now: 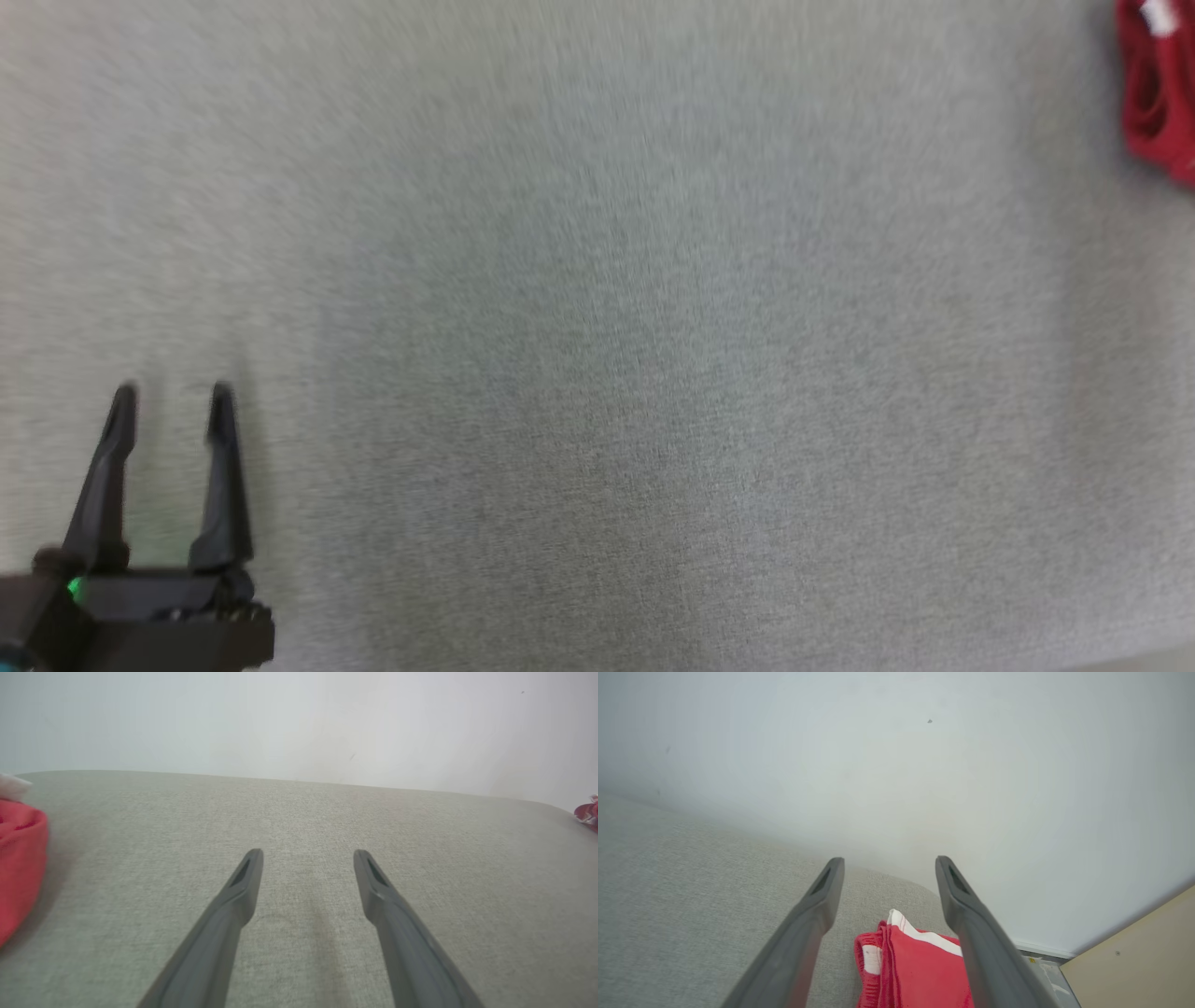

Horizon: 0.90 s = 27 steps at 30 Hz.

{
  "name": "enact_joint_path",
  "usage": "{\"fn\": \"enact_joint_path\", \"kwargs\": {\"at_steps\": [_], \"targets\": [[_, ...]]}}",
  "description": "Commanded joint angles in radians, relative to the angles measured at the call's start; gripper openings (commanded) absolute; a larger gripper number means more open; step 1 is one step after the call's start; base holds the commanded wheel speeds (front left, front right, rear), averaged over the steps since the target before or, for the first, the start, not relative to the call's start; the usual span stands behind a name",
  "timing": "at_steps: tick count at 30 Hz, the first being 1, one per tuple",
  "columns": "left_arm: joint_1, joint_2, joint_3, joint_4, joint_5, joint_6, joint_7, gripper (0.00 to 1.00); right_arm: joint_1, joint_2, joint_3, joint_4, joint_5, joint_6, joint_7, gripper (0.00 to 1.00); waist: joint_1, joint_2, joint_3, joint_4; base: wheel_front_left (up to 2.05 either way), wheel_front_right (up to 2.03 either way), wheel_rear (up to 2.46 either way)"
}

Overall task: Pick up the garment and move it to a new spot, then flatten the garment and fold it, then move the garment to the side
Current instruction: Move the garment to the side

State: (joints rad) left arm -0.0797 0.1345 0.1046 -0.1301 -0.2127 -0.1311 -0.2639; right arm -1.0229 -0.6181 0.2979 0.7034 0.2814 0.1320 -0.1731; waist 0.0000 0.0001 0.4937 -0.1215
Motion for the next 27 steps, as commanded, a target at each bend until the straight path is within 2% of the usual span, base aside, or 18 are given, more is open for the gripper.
{"fn": "enact_joint_path", "kwargs": {"at_steps": [1, 6, 12, 20, 27], "targets": [[0.025, -0.006, 0.014, 0.007, 0.009, 0.001, 0.0, 1.0, 0.033, 0.018, -0.004, -0.012, 0.01, -0.003, -0.015, 1.0, 0.0, -0.0001, -0.147, 0.044, 0.0, 0.0, 0.0], [0.07, -0.027, 0.043, 0.036, 0.02, 0.001, 0.0, 1.0, 0.174, 0.117, -0.032, -0.084, 0.021, -0.003, -0.062, 1.0, 0.0, -0.0001, -0.263, 0.082, 0.0, 0.0, 0.0], [0.112, -0.043, 0.032, 0.075, 0.025, 0.001, 0.0, 1.0, 0.393, 0.236, -0.104, -0.17, 0.02, -0.003, -0.083, 1.0, 0.0, -0.0001, -0.373, 0.126, 0.0, 0.0, 0.0], [0.154, -0.053, 0.009, 0.135, 0.026, 0.001, 0.0, 1.0, 0.718, 0.382, -0.183, -0.303, 0.015, -0.003, -0.09, 1.0, 0.0, -0.0001, -0.456, 0.163, 0.0, 0.0, 0.0], [0.163, -0.057, 0.012, 0.173, 0.025, 0.001, 0.0, 1.0, 0.896, 0.461, -0.206, -0.397, -0.012, -0.003, -0.091, 1.0, 0.0, -0.0001, -0.481, 0.175, 0.0, 0.0, 0.0]]}}
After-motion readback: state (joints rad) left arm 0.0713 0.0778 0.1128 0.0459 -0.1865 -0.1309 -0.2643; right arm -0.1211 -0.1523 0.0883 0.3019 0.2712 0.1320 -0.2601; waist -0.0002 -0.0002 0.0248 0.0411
